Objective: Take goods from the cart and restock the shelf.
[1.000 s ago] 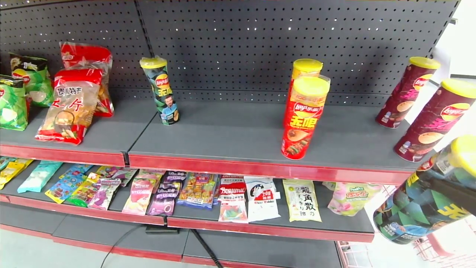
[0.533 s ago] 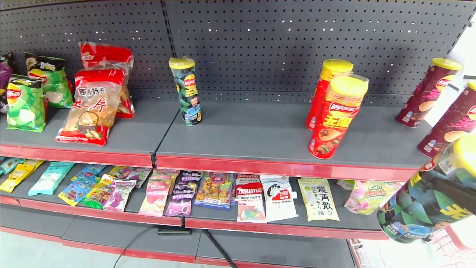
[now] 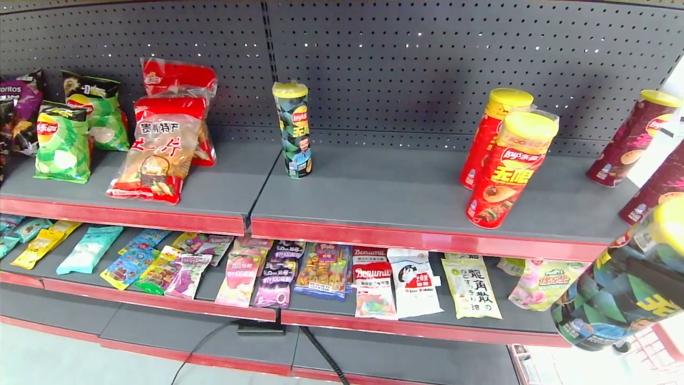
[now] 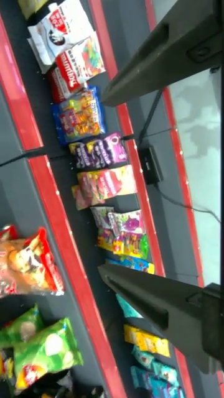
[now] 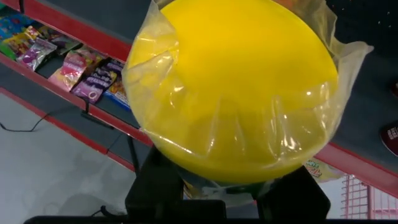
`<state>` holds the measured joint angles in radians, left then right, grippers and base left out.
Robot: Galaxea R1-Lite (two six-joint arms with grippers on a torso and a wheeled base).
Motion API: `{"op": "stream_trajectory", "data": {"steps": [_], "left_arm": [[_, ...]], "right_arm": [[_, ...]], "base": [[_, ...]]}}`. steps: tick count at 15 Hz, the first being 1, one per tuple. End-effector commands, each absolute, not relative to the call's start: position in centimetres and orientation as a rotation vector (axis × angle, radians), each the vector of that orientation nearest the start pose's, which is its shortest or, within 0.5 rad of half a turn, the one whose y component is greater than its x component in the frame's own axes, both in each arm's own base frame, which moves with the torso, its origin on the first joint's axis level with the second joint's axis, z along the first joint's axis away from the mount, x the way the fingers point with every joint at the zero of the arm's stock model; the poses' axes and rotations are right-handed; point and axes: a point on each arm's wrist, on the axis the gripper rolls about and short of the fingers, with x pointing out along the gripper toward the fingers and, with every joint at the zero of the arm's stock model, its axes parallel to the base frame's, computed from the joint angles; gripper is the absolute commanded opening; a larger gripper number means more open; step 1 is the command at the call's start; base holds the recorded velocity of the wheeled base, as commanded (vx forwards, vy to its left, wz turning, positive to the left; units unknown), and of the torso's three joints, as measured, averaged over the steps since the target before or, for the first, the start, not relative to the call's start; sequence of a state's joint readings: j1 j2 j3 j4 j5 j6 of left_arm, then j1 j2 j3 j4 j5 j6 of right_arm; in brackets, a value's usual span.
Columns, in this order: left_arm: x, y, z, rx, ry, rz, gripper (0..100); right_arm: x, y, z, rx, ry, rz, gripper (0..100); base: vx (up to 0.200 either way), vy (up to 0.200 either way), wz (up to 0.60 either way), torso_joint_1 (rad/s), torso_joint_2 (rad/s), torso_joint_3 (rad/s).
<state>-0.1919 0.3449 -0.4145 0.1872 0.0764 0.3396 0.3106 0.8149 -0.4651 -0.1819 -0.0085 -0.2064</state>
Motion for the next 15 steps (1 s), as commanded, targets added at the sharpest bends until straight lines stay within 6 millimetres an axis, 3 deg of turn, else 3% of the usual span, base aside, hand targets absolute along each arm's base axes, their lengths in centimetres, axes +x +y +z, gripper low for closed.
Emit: {"op": "stream_trajectory", "data": {"steps": [1, 4, 9, 12, 15], "left_arm": [[-1.1, 0.4, 17.7, 0.355, 0.095, -0.132, 100], [-1.3, 0.4, 17.7, 0.362, 0.086, -0.129, 100], [-1.8, 0.6, 17.7, 0.424, 0.06, -0.077, 100], [-1.7, 0.7, 18.0, 0.445, 0.072, -0.033, 100], [-1.8, 0.8, 18.4, 0.445, 0.064, 0.002, 100]], "right_arm": [[8.1, 2.4, 20.9, -0.239, 0.144, 0.296, 0], [7.9, 2.4, 20.9, -0.24, 0.139, 0.29, 0], [7.2, 2.2, 21.1, -0.234, 0.101, 0.298, 0], [6.1, 1.9, 19.8, -0.233, 0.102, 0.321, 0], [5.8, 1.8, 19.3, -0.233, 0.105, 0.323, 0]], "base": [[0.0, 0.0, -0.6, -0.002, 0.0, 0.007], [0.0, 0.0, -0.6, 0.001, 0.01, 0.001], [0.0, 0.0, 0.0, 0.0, 0.0, 0.0], [0.0, 0.0, 0.0, 0.0, 0.0, 0.0], [0.2, 0.0, 0.0, -0.007, 0.01, 0.006]]}}
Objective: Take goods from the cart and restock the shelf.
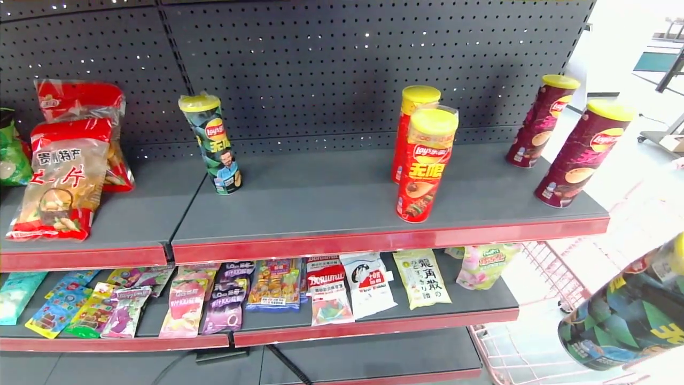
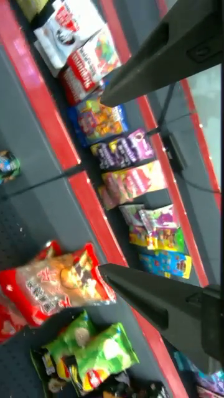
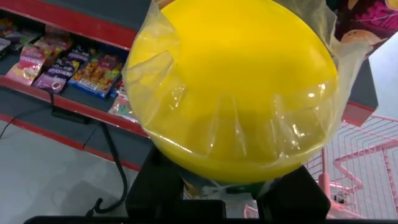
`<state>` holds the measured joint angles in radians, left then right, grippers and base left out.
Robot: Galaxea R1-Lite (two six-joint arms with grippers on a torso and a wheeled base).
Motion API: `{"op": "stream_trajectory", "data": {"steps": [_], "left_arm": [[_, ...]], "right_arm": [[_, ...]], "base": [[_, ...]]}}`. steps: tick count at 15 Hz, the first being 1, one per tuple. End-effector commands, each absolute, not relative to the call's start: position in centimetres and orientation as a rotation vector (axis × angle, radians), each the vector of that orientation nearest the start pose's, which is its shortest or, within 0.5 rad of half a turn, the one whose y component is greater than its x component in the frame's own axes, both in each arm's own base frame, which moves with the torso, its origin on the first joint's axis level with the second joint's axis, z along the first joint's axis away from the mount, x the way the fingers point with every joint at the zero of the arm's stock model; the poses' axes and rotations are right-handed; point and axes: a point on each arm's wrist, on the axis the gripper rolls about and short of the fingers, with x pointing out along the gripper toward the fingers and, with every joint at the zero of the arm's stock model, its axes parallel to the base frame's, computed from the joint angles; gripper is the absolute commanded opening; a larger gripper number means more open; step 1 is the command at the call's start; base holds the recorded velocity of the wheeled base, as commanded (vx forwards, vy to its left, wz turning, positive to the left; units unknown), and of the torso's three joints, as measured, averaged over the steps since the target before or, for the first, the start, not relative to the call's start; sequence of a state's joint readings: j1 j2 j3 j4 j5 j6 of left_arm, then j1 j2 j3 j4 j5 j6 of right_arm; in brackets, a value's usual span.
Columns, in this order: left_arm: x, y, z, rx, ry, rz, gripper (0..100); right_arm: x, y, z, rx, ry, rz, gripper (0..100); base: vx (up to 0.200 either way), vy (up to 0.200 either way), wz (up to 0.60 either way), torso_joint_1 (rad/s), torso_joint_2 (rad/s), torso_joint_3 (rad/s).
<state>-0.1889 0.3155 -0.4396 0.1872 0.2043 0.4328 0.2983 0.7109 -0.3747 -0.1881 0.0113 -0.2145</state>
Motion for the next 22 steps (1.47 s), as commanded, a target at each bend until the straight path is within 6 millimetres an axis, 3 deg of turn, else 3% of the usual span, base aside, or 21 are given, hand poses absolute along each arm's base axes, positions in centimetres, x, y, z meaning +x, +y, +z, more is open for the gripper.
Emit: {"op": "stream_trajectory", "data": {"steps": [1, 3, 10, 14, 19, 22], "left_arm": [[-1.8, 0.8, 18.5, 0.448, 0.064, 0.002, 100], [-1.8, 0.8, 18.5, 0.485, 0.065, -0.001, 100], [-2.5, 1.0, 19.0, 0.482, 0.014, 0.011, 100], [-2.5, 0.9, 19.2, 0.482, 0.01, 0.009, 100], [-2.4, 0.9, 19.2, 0.477, 0.018, 0.004, 100], [-2.7, 1.0, 19.1, 0.474, 0.001, 0.009, 100]], "right_arm": [[5.8, 1.8, 19.4, -0.232, 0.1, 0.323, 0], [5.8, 1.8, 19.5, -0.23, 0.098, 0.321, 0], [5.1, 1.5, 19.1, -0.229, 0.08, 0.31, 0], [4.8, 1.5, 19.4, -0.225, 0.059, 0.312, 0], [3.5, 1.1, 17.1, -0.218, 0.069, 0.313, 0], [3.4, 1.0, 16.9, -0.219, 0.073, 0.302, 0]], "base": [[0.2, 0.0, 0.0, 0.002, 0.0, 0.002], [0.2, 0.0, 0.0, 0.007, 0.0, 0.002], [0.0, 0.0, 0.0, 0.0, 0.0, 0.0], [0.0, 0.15, 0.0, 0.003, 0.0, 0.001], [0.0, 0.0, 0.0, 0.0, 0.0, 0.0], [0.0, 0.0, 0.0, 0.0, 0.0, 0.0]]}}
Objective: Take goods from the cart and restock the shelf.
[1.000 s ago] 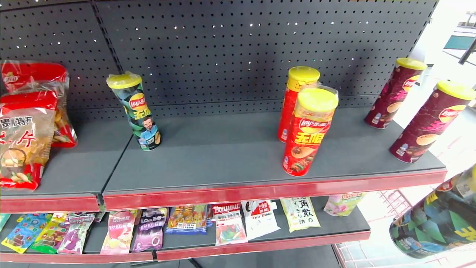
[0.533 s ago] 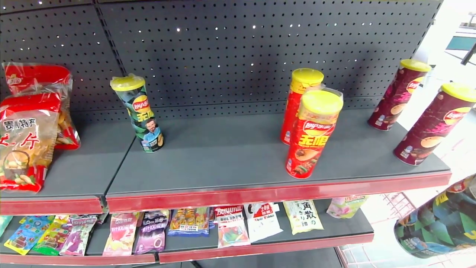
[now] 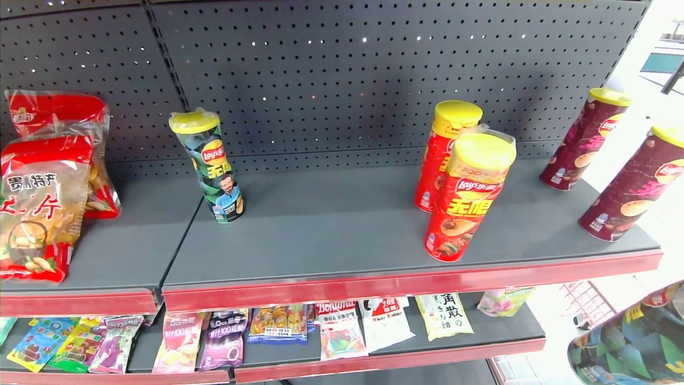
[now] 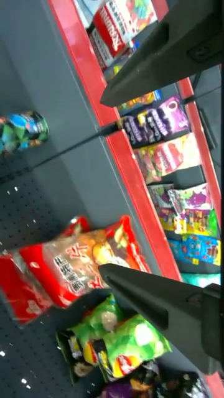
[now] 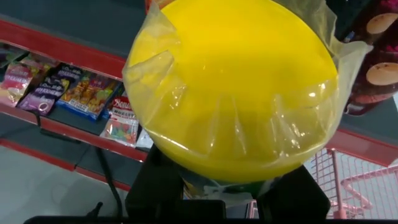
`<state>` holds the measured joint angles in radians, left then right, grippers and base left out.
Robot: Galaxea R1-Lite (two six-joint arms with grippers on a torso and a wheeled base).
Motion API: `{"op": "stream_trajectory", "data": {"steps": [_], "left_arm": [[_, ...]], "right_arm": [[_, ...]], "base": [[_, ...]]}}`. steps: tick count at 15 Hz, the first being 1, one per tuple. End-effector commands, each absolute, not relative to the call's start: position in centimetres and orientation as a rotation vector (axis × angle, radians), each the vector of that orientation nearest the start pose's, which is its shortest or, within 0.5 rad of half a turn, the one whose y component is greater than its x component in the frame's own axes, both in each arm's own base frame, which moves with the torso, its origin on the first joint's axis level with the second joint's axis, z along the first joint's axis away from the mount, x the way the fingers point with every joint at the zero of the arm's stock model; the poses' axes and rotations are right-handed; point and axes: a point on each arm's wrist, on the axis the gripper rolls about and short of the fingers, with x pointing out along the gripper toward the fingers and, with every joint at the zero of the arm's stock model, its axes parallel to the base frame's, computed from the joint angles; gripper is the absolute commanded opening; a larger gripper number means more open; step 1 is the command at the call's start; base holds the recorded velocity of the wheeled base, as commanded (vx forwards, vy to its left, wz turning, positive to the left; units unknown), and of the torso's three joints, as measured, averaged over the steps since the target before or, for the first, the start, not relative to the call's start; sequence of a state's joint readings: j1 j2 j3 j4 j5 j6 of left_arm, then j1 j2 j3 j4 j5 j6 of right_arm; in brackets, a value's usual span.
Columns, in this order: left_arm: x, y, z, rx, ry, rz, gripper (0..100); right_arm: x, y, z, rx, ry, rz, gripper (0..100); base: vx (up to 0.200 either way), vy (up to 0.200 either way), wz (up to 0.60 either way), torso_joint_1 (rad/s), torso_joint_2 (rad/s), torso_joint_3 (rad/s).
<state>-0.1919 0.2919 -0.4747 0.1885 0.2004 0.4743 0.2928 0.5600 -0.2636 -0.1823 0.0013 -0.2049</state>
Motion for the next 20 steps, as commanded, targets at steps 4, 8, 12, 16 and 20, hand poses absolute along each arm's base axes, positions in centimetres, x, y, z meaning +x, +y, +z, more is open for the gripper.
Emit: {"op": "stream_trajectory", "data": {"steps": [4, 8, 12, 16, 20], "left_arm": [[-2.8, 1.0, 18.9, 0.471, 0.0, 0.005, 100], [-2.9, 1.0, 19.0, 0.469, -0.007, 0.005, 100], [-3.1, 1.1, 19.0, 0.467, -0.018, 0.008, 100], [-2.9, 1.0, 18.9, 0.469, -0.011, -0.001, 100], [-2.9, 1.0, 18.8, 0.47, -0.008, -0.008, 100]], "right_arm": [[2.1, 0.6, 15.1, -0.218, 0.058, 0.267, 0], [2.2, 0.6, 15.3, -0.22, 0.056, 0.272, 0], [2.3, 0.6, 16.1, -0.219, 0.036, 0.282, 0], [3.1, 1.0, 17.3, -0.219, 0.045, 0.321, 0], [3.9, 1.3, 18.3, -0.219, 0.055, 0.344, 0]], "base": [[0.0, 0.1, 0.0, 0.004, 0.0, 0.0], [0.0, 0.2, 0.0, 0.011, 0.0, 0.002], [0.0, 0.2, 0.0, -0.004, 0.0, 0.006], [0.0, 0.2, 0.0, 0.004, 0.0, 0.002], [0.0, 0.2, 0.0, 0.002, 0.0, 0.002]]}}
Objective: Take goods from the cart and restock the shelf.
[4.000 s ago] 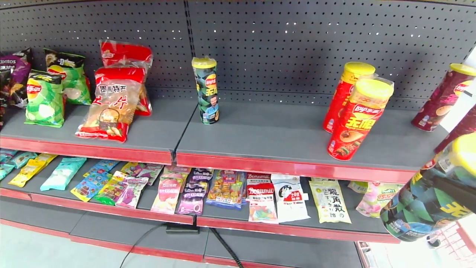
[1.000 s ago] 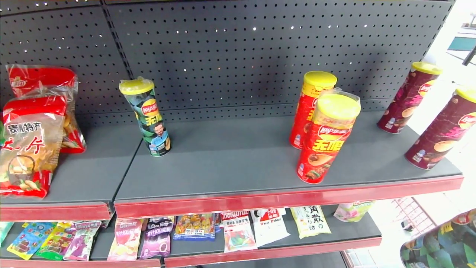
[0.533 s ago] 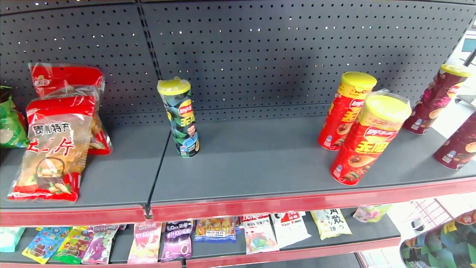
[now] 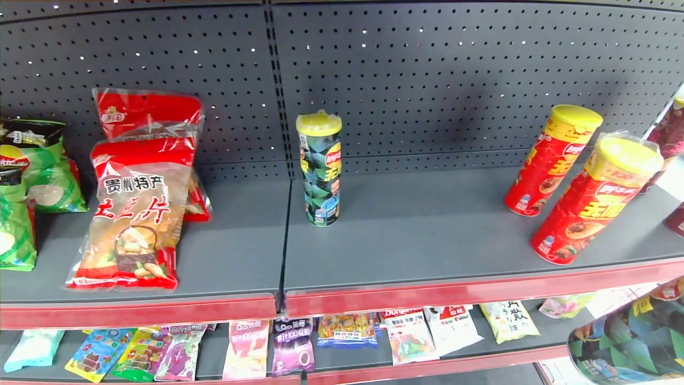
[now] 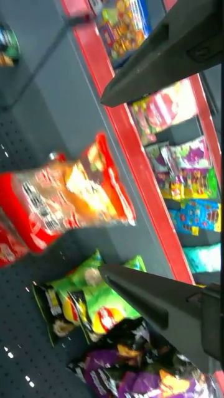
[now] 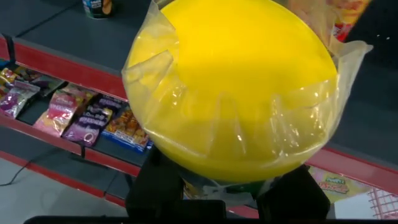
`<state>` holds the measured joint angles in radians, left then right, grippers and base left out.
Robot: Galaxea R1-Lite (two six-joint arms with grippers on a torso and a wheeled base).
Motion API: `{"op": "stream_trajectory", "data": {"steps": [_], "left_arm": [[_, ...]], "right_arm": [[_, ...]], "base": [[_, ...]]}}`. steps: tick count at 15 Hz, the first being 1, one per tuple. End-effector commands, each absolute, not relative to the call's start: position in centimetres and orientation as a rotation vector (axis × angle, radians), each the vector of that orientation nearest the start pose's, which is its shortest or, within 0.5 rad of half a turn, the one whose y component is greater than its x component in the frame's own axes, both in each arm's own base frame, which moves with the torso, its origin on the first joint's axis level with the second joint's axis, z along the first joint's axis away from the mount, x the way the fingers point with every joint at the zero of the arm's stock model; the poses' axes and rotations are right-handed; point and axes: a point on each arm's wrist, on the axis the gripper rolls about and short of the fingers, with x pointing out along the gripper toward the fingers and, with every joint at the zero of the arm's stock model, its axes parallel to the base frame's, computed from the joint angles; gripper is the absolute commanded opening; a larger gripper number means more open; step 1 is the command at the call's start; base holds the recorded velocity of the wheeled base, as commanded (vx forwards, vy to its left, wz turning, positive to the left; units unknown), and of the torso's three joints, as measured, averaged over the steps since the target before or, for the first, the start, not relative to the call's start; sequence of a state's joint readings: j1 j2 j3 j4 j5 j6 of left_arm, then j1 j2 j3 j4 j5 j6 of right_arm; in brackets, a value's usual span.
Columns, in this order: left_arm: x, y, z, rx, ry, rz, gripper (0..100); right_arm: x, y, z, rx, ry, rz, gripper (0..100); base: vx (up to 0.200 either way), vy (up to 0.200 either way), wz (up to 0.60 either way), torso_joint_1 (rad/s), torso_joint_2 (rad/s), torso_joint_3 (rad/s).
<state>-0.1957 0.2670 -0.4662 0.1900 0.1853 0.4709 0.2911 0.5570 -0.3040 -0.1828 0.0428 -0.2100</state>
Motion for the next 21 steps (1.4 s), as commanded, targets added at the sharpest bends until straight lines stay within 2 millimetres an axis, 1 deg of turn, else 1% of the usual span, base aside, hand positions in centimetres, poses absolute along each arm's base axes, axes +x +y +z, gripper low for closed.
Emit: {"op": "stream_trajectory", "data": {"steps": [1, 3, 7, 13, 15, 19, 21], "left_arm": [[-2.9, 1.0, 18.9, 0.469, -0.01, -0.007, 100], [-2.9, 1.0, 18.9, 0.47, -0.008, -0.008, 100], [-2.4, 0.9, 19.1, 0.473, 0.01, -0.009, 100], [-2.0, 0.8, 19.2, 0.478, 0.036, -0.015, 100], [-2.1, 0.8, 19.6, 0.477, 0.019, -0.014, 100], [-1.9, 0.8, 19.6, 0.48, 0.022, -0.044, 100], [-0.9, 0.4, 20.0, 0.484, 0.058, -0.106, 100]], "right_arm": [[4.1, 1.4, 18.5, -0.22, 0.061, 0.345, 0], [4.5, 1.5, 18.6, -0.222, 0.072, 0.344, 0], [4.6, 1.5, 18.6, -0.222, 0.075, 0.344, 0], [4.9, 1.6, 19.3, -0.222, 0.067, 0.345, 0], [5.2, 1.7, 19.7, -0.222, 0.066, 0.347, 0], [5.5, 2.2, 20.5, -0.221, 0.05, 0.447, 0], [6.8, 3.1, 21.4, -0.246, 0.062, 0.513, 0]], "base": [[0.0, 0.2, 0.0, -0.002, 0.0, 0.002], [0.0, 0.2, 0.0, 0.005, 0.0, 0.0], [0.0, 0.0, 0.0, 0.0, 0.0, 0.0], [0.2, 0.0, 0.0, 0.006, 0.0, 0.007], [0.0, 0.0, 0.0, 0.0, 0.0, 0.0], [0.0, 0.0, 0.0, 0.0, 0.0, 0.0], [0.0, 0.0, 0.0, 0.0, 0.0, 0.0]]}}
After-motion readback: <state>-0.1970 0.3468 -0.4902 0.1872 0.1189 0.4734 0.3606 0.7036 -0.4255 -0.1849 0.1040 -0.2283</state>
